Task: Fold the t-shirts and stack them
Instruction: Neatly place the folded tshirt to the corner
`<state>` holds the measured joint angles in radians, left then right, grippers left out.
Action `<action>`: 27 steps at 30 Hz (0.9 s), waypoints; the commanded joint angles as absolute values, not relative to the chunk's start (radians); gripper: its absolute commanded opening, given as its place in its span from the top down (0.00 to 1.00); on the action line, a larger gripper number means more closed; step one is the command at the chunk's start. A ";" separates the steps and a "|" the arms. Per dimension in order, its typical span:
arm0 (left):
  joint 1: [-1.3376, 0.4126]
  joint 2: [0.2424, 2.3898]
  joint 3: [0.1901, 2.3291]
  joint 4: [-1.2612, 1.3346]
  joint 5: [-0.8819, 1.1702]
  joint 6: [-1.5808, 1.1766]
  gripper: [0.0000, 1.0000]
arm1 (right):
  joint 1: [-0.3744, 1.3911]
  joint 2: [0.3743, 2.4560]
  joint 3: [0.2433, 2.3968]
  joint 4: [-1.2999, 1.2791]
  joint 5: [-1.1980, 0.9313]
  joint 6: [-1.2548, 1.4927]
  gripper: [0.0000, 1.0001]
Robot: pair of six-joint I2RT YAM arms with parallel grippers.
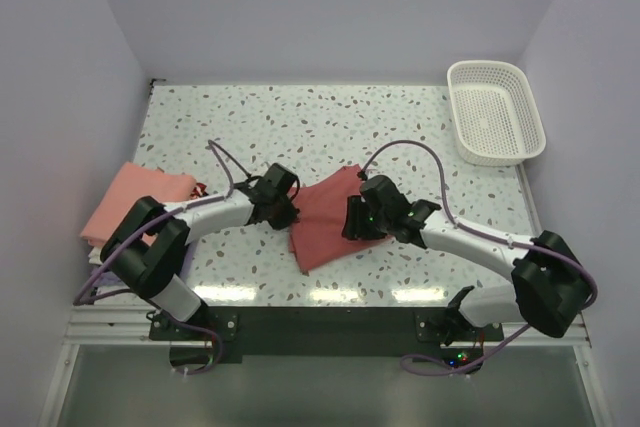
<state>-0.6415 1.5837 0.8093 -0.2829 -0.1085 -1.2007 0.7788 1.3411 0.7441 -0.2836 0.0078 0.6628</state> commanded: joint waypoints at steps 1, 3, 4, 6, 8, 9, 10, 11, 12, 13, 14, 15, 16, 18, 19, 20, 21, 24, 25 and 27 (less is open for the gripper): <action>-0.624 1.562 0.929 -0.630 -0.248 -1.331 1.00 | 0.782 1.270 0.782 -0.327 0.037 0.669 0.53; -0.603 1.578 1.021 -0.765 -0.303 -1.374 1.00 | 0.782 1.238 0.799 -0.351 0.046 0.669 0.53; -0.591 1.586 1.052 -0.803 -0.316 -1.385 1.00 | 0.781 1.229 0.804 -0.373 0.055 0.664 0.53; -0.537 1.612 1.133 -0.869 -0.316 -1.376 1.00 | 0.782 1.204 0.816 -0.394 0.061 0.660 0.53; -0.499 1.632 1.201 -0.897 -0.310 -1.361 1.00 | 0.782 1.186 0.815 -0.411 0.066 0.661 0.52; -0.461 1.638 1.222 -0.916 -0.311 -1.348 1.00 | 0.781 1.171 0.815 -0.416 0.066 0.660 0.52; -0.440 1.643 1.244 -0.925 -0.313 -1.341 1.00 | 0.782 1.163 0.815 -0.425 0.071 0.661 0.52; -0.424 1.657 1.287 -0.936 -0.314 -1.338 1.00 | 0.782 1.155 0.812 -0.428 0.071 0.661 0.52; -0.387 1.663 1.308 -0.952 -0.314 -1.325 1.00 | 0.781 1.146 0.810 -0.429 0.071 0.663 0.52; -0.370 1.673 1.333 -0.968 -0.318 -1.322 1.00 | 0.782 1.141 0.808 -0.439 0.071 0.666 0.52; -0.335 1.695 1.382 -0.979 -0.322 -1.319 1.00 | 0.782 1.137 0.805 -0.442 0.071 0.664 0.52; -0.316 1.707 1.406 -1.004 -0.322 -1.307 1.00 | 0.782 1.134 0.805 -0.445 0.071 0.664 0.52; -0.299 1.721 1.431 -1.015 -0.321 -1.299 1.00 | 0.782 1.128 0.802 -0.449 0.069 0.667 0.52; -0.244 1.758 1.506 -1.052 -0.316 -1.278 1.00 | 0.781 1.124 0.804 -0.454 0.067 0.667 0.52; -0.226 1.767 1.529 -1.063 -0.316 -1.272 1.00 | 0.782 1.120 0.804 -0.457 0.066 0.666 0.52; -0.209 1.782 1.569 -1.069 -0.318 -1.266 1.00 | 0.782 1.117 0.805 -0.459 0.066 0.666 0.52; -0.172 1.790 1.587 -1.080 -0.318 -1.249 1.00 | 0.782 1.117 0.804 -0.460 0.066 0.666 0.52; -0.100 1.821 1.670 -1.123 -0.314 -1.221 1.00 | 0.782 1.115 0.807 -0.462 0.060 0.666 0.52; -0.081 1.827 1.693 -1.138 -0.316 -1.215 1.00 | 0.782 1.117 0.807 -0.460 0.060 0.663 0.52; -0.028 1.841 1.750 -1.173 -0.319 -1.192 1.00 | 0.782 1.123 0.810 -0.462 0.060 0.663 0.52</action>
<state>-0.0910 1.8389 1.6524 -1.0912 -0.2779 -1.2411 0.7788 1.1374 0.7753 -0.4572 0.0433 0.6624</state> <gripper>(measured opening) 0.066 0.484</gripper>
